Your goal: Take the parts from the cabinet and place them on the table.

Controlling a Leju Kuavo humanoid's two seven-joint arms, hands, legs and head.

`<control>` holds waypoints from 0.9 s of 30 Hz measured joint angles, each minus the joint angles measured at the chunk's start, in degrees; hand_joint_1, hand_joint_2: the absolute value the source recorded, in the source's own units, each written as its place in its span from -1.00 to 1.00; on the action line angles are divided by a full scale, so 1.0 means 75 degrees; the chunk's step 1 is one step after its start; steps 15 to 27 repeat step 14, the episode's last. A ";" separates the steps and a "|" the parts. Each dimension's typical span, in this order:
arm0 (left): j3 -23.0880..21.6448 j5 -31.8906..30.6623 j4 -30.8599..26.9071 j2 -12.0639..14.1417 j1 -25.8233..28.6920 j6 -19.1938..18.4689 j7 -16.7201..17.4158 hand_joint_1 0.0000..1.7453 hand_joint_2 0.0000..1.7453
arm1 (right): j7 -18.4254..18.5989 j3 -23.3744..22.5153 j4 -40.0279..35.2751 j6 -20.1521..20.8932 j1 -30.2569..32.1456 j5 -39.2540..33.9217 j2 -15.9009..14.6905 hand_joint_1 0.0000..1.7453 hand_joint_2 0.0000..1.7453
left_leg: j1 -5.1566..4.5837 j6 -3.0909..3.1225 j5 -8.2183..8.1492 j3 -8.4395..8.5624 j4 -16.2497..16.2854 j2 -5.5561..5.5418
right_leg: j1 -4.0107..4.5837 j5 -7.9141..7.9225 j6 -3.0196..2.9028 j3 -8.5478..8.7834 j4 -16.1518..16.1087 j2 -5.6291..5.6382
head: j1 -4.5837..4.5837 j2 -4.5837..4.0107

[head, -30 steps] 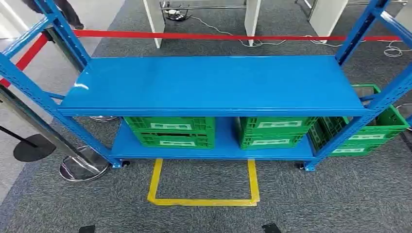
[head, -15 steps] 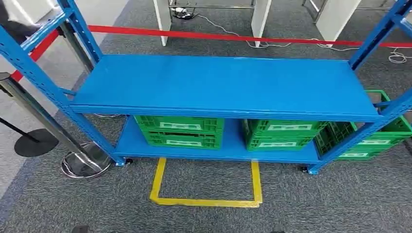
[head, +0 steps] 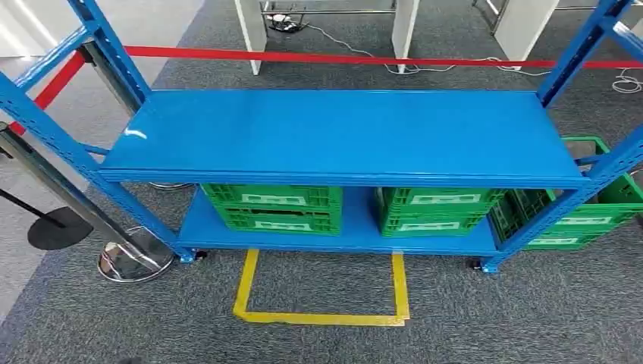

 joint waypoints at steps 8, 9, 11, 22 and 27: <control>-0.1119 0.0979 0.0012 0.0163 0.0403 -0.0469 0.0146 -1.00 -1.00 | 0.0110 0.1072 -0.0411 0.0247 0.0032 -0.1228 -0.0213 -1.00 1.00 | -0.0024 0.0314 0.0447 0.0653 -0.1503 0.0061 | 0.0021 -0.0240 0.0302 -0.0068 0.0142 0.0007 | 0.0026 0.0000; -0.1258 0.1100 -0.0021 0.0196 0.0390 -0.0520 0.0152 -1.00 -1.00 | 0.0146 0.1196 -0.0412 0.0280 0.0089 -0.1378 -0.0225 -1.00 1.00 | -0.0024 0.0364 0.0438 0.0644 -0.1503 0.0061 | 0.0024 -0.0547 0.0307 -0.0284 0.0589 0.0018 | 0.0035 0.0000; -0.1536 0.1343 -0.0134 0.0262 0.0350 -0.0638 0.0184 -1.00 -1.00 | 0.0204 0.1457 -0.0400 0.0347 0.0279 -0.1686 -0.0274 -1.00 1.00 | -0.0048 0.0395 0.0422 0.0645 -0.1502 0.0063 | 0.0019 -0.1172 0.0338 -0.0906 0.1873 0.0026 | 0.0038 0.0000; -0.1893 0.1656 -0.0396 0.0318 0.0241 -0.0793 0.0236 -1.00 -1.00 | 0.0224 0.1789 -0.0272 0.0417 0.0623 -0.2071 -0.0315 -1.00 1.00 | -0.0066 0.0407 0.0402 0.0670 -0.1495 0.0052 | 0.0019 -0.0963 0.0345 -0.1132 0.2152 0.0026 | 0.0041 0.0000; -0.1893 0.1656 -0.0396 0.0318 0.0241 -0.0793 0.0236 -1.00 -1.00 | 0.0224 0.1789 -0.0272 0.0417 0.0623 -0.2071 -0.0315 -1.00 1.00 | -0.0066 0.0407 0.0402 0.0670 -0.1495 0.0052 | 0.0019 -0.0963 0.0345 -0.1132 0.2152 0.0026 | 0.0041 0.0000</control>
